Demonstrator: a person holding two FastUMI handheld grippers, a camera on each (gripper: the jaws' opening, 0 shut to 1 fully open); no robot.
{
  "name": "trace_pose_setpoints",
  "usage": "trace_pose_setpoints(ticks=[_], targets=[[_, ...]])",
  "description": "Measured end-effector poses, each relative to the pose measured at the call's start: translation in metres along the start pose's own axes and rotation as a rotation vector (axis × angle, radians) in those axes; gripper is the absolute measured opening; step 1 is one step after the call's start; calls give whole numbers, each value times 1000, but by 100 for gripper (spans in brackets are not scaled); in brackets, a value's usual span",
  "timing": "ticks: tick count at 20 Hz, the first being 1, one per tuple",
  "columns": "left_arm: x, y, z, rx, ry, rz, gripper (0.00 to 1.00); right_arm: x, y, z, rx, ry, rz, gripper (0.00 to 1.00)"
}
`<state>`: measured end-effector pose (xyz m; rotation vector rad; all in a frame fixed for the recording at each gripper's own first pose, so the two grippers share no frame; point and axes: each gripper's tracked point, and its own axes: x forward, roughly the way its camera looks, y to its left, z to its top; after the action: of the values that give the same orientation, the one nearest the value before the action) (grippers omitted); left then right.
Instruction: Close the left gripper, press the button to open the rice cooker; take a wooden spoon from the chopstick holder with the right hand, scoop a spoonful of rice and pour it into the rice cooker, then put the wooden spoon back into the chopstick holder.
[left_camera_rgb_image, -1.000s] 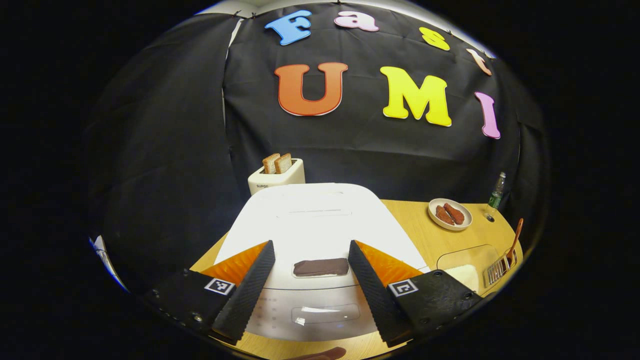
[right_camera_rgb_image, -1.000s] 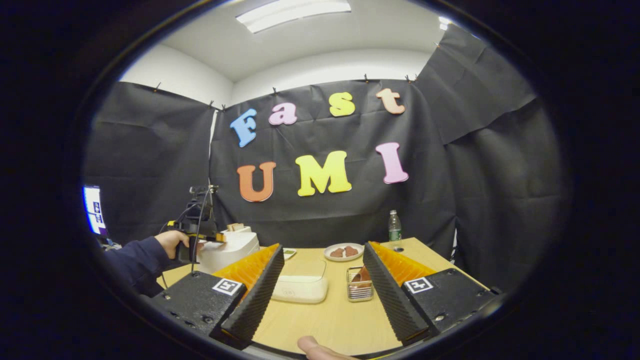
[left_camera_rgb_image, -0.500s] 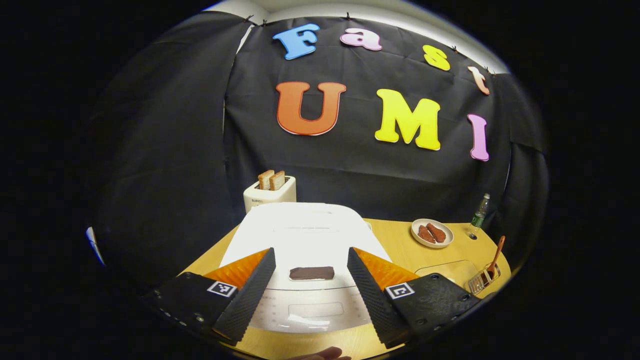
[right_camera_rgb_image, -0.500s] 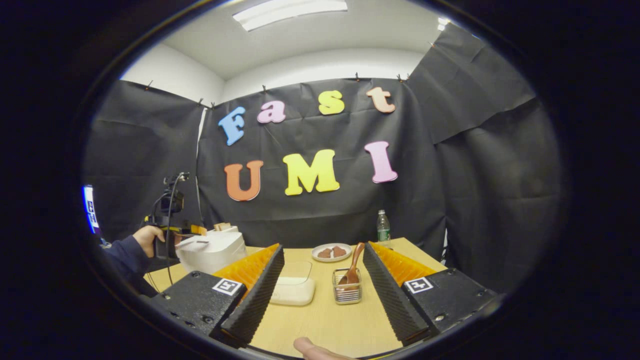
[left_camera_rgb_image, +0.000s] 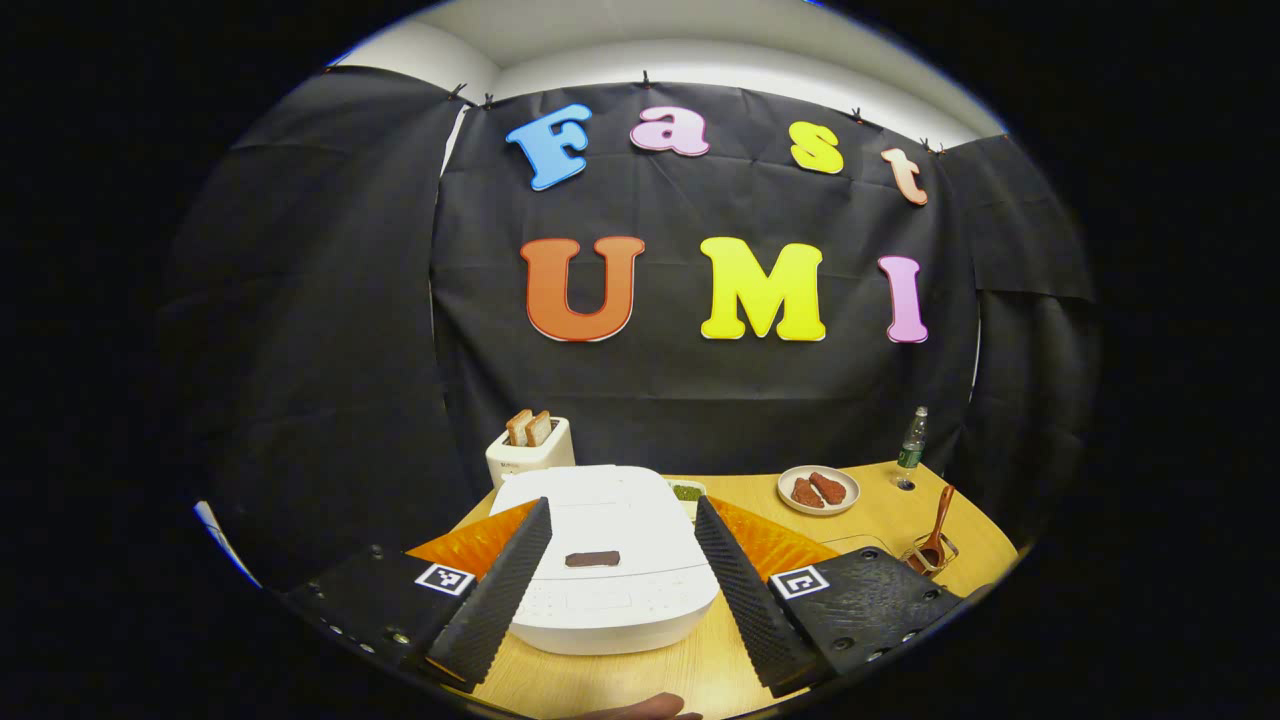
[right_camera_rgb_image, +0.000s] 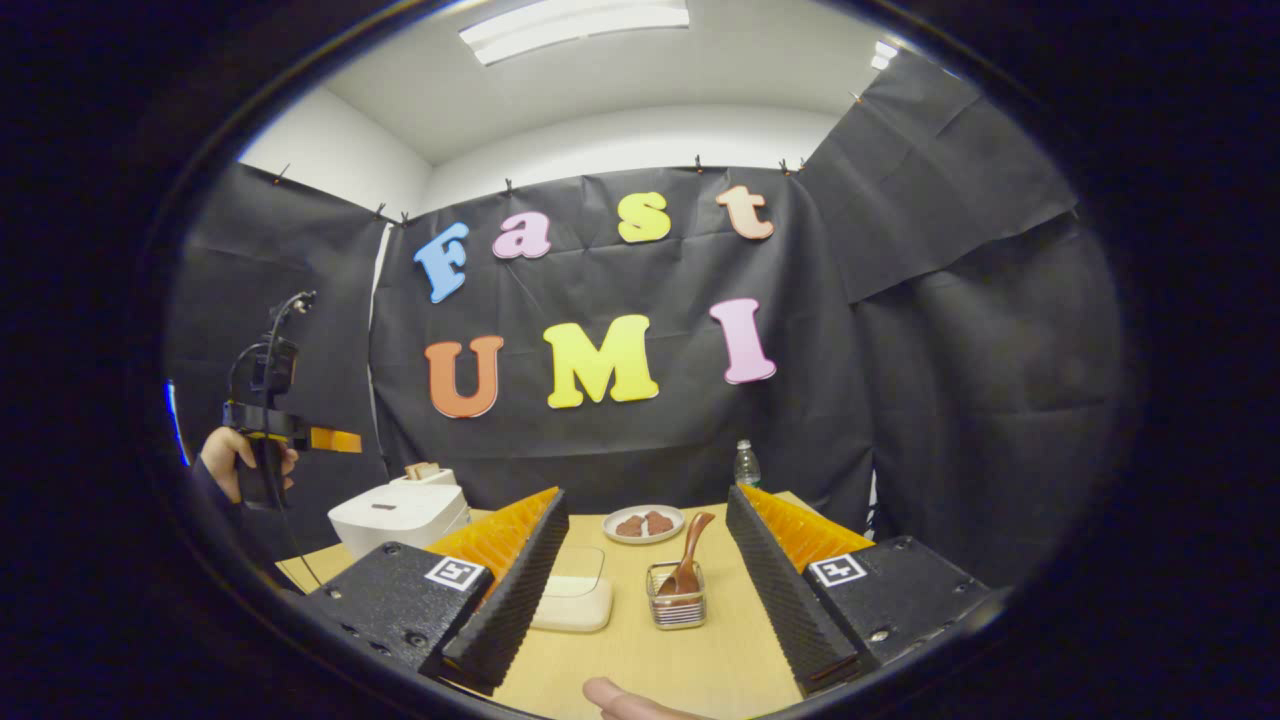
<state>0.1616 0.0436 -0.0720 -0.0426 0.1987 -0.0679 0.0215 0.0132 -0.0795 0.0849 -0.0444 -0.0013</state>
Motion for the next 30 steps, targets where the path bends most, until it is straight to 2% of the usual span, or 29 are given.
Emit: trace_pose_setpoints(ticks=[3, 7, 10, 12, 16, 20, 22, 26, 30], targets=[[-29, -23, 15, -15, -38, -40, 93, 2, -6, 15, -5, -10, -19, 100], [-67, -39, 28, -29, -86, -41, 94, 2, -14, 33, -11, -6, -27, 100], [-91, -48, 35, 7, -148, -29, 94, -2, -18, 43, -26, -9, -46, 99], [-110, -50, 36, 54, -172, -5, 94, -6, -19, 47, 13, -10, -65, 100], [-141, -63, 36, 87, -212, 18, 94, -16, -10, 46, 64, -11, -41, 98], [-167, -81, 9, 85, -199, -19, 94, -19, -9, 50, 40, -18, -36, 100], [-174, -82, -1, 93, -199, -5, 94, -27, -4, 47, 50, -15, -12, 100], [-187, -95, -7, 83, -214, -40, 95, -33, -11, 41, 68, -7, 14, 98], [-195, -90, -2, 98, -234, -40, 95, -33, -19, 43, 50, -14, -1, 100]])
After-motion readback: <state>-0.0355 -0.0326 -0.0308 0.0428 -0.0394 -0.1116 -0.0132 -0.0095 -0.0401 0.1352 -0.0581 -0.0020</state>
